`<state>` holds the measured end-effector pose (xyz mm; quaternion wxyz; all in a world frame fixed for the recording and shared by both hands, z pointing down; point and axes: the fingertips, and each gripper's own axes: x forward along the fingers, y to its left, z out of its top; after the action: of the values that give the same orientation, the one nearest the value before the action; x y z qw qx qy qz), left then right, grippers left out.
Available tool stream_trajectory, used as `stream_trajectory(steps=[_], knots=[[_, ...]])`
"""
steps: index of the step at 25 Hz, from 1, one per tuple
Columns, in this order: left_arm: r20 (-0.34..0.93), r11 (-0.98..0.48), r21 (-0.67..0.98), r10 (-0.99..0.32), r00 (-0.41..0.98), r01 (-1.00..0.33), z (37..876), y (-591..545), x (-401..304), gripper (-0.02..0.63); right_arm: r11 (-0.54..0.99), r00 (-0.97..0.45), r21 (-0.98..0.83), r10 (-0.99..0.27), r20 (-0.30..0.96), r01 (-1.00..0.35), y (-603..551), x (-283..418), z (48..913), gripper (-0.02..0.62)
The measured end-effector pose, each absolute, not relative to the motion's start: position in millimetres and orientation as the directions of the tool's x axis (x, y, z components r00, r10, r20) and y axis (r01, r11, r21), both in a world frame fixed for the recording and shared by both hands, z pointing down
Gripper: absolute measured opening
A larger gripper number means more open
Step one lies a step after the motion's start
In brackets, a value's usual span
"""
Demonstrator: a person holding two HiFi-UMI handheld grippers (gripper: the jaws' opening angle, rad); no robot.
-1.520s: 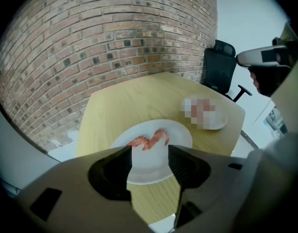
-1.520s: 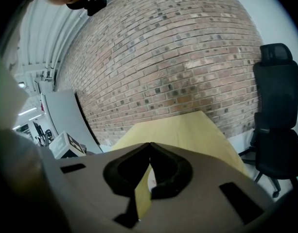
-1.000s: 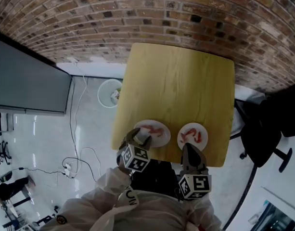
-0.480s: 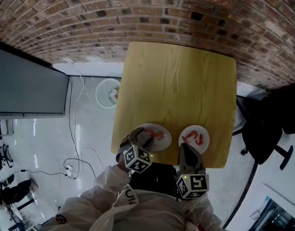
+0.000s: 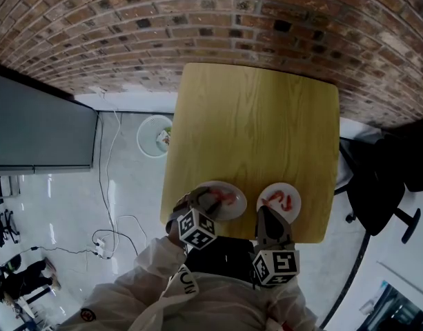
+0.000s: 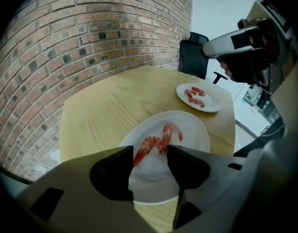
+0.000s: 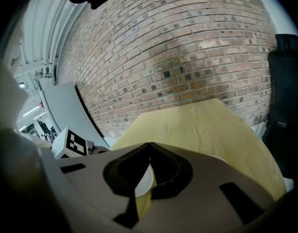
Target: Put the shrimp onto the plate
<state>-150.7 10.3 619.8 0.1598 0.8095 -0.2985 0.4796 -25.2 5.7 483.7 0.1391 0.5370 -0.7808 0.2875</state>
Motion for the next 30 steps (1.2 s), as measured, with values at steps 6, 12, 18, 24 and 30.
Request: stream_trajectory(steps=[6, 12, 18, 24, 30], knots=[[0.873, -0.771, -0.016, -0.322, 0.367, -0.637, 619.2, 11.3, -149.0, 0.199, 0.244, -0.373, -0.298, -0.76, 0.532, -0.923, 6.6, -22.3, 486.1, 0.023], [0.875, -0.773, -0.012, -0.315, 0.368, -0.634, 619.4, 13.8, -147.9, 0.181, 0.232, -0.367, -0.304, -0.762, 0.534, -0.924, 9.1, -21.7, 489.7, 0.023], [0.881, -0.77, -0.002, -0.303, 0.364, -0.638, 620.1, 18.7, -151.7, 0.159, 0.234, -0.368, -0.303, -0.76, 0.536, -0.924, 10.4, -22.4, 490.3, 0.023], [0.879, -0.744, -0.006, -0.323, 0.351, -0.668, 618.0, 15.9, -161.0, 0.149, 0.241, -0.37, -0.297, -0.76, 0.535, -0.924, 11.1, -22.0, 488.3, 0.023], [0.877, -0.745, -0.01, -0.326, 0.351, -0.667, 617.7, 10.5, -160.1, 0.124, 0.223, -0.358, -0.301, -0.763, 0.538, -0.927, 14.4, -19.1, 489.9, 0.023]])
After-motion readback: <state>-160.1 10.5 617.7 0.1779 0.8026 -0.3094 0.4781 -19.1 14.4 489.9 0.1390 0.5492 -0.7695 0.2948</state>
